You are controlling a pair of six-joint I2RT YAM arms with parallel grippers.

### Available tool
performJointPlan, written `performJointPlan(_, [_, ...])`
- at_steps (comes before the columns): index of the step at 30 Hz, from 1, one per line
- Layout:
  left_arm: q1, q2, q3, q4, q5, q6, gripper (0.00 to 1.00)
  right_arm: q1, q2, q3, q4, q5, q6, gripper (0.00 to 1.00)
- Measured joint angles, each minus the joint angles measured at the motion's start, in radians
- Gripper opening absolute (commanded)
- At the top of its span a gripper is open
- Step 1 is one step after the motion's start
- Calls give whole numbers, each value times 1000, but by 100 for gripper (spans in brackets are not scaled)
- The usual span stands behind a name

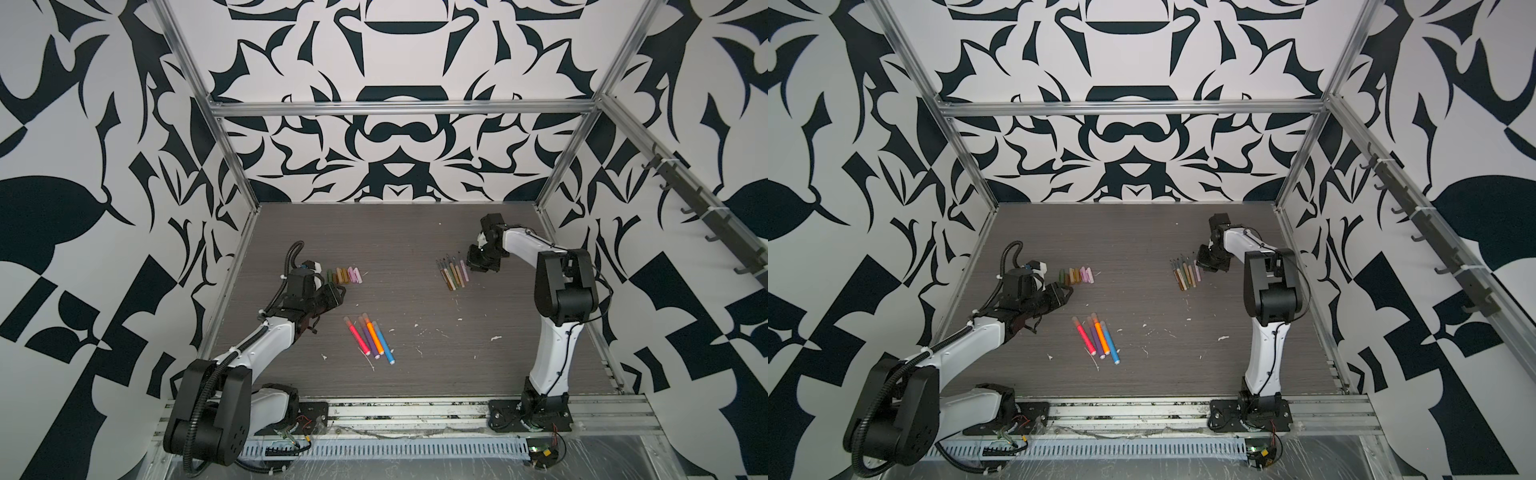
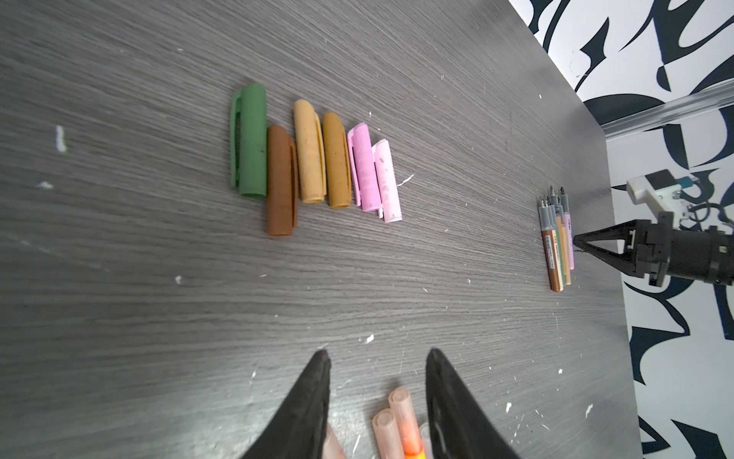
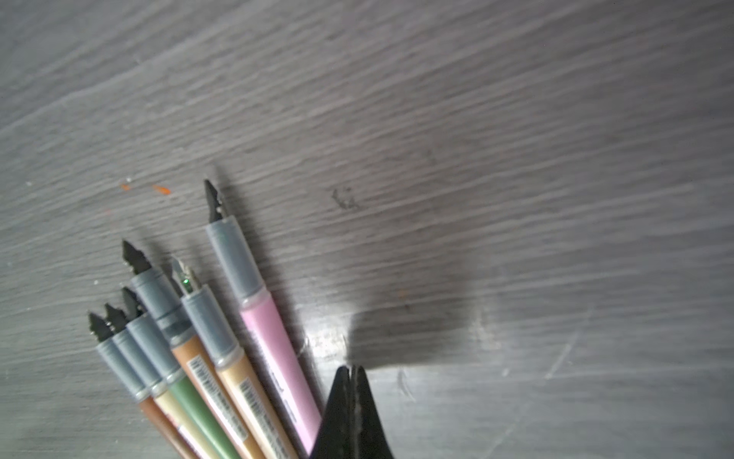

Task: Open the pen caps
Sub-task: 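Move the right gripper toward the colored felt markers, then grasp the blue felt marker with the right gripper and lift it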

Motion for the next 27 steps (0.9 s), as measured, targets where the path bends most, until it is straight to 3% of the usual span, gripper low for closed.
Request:
performJointPlan(4, [0,21,0,19,3,0,43,13,-140,-121,53,0,2,2])
performJointPlan(7, [5,42,0,26,11,0,43,98,-301,-239,83,13,4,5])
performJointPlan(8, [10,44,0,28,18,-1,43,148,-349,-273,98,22,8,9])
performJointPlan(13, [61,48,0,59,54,-15,43,612,-578,-491,251,55,99,29])
performJointPlan(16, [73,48,0,66,65,-24,44,818,-603,-581,307,77,168,38])
performJointPlan(19, [73,48,0,63,69,-31,44,935,-564,-614,318,135,226,51])
performJointPlan(21, [73,48,0,57,69,-37,44,995,-542,-614,323,179,257,67])
performJointPlan(24, [73,48,0,42,70,-45,44,1061,-537,-614,333,234,283,72])
performJointPlan(25, [73,48,0,37,71,-50,44,1076,-537,-614,341,248,301,88])
performJointPlan(27, [73,48,7,12,75,-59,44,1093,-537,-618,361,271,313,91])
